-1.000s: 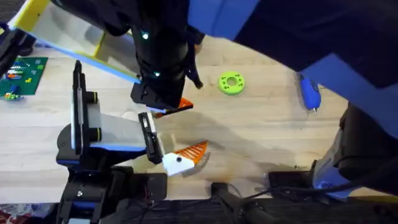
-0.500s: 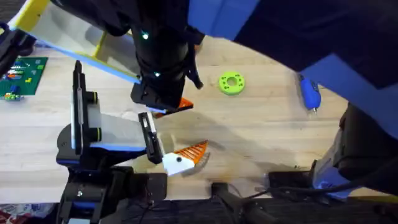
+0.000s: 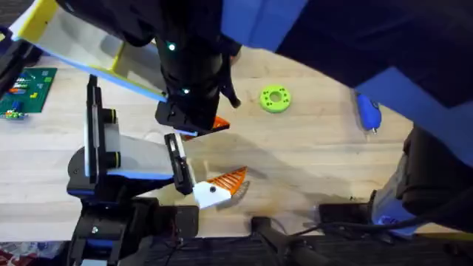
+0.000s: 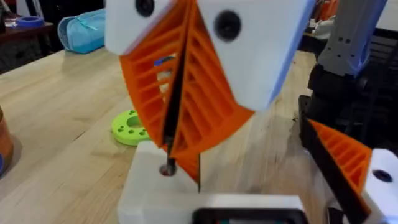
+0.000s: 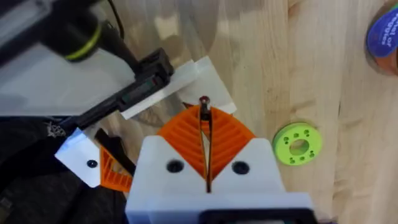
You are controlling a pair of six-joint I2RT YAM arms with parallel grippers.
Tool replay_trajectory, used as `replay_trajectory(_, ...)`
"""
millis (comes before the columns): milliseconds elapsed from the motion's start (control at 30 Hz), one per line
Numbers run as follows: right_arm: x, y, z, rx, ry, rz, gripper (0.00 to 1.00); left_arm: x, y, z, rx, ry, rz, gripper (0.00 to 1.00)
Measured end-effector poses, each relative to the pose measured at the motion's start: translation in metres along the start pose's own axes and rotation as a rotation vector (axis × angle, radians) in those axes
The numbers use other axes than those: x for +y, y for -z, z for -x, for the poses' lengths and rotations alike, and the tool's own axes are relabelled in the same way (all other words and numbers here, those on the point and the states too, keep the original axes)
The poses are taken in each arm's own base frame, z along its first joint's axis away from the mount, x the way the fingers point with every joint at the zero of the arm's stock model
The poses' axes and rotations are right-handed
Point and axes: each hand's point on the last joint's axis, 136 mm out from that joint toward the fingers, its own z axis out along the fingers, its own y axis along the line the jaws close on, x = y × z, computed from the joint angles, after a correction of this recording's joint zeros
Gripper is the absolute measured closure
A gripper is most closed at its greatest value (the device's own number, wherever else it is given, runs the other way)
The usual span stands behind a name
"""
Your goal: Pick up the gripper from the table and insert it into the empty holder that is missing its gripper. Then pick up a screw, insert it into the mounting hole, and use the screwdriver to tighten it. Finally, clean up the table by picking up the vegetable and placing it into the bucket.
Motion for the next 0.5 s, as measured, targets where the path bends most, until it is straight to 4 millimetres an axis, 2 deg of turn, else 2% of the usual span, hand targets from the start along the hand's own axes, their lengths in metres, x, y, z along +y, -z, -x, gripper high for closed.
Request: replay_trajectory(500, -0.0002, -0.001, 0.0007, -0.002, 0.0, 0.0, 0.991, 0.0, 0.0, 0.0, 0.0, 0.0, 0.0, 0.014)
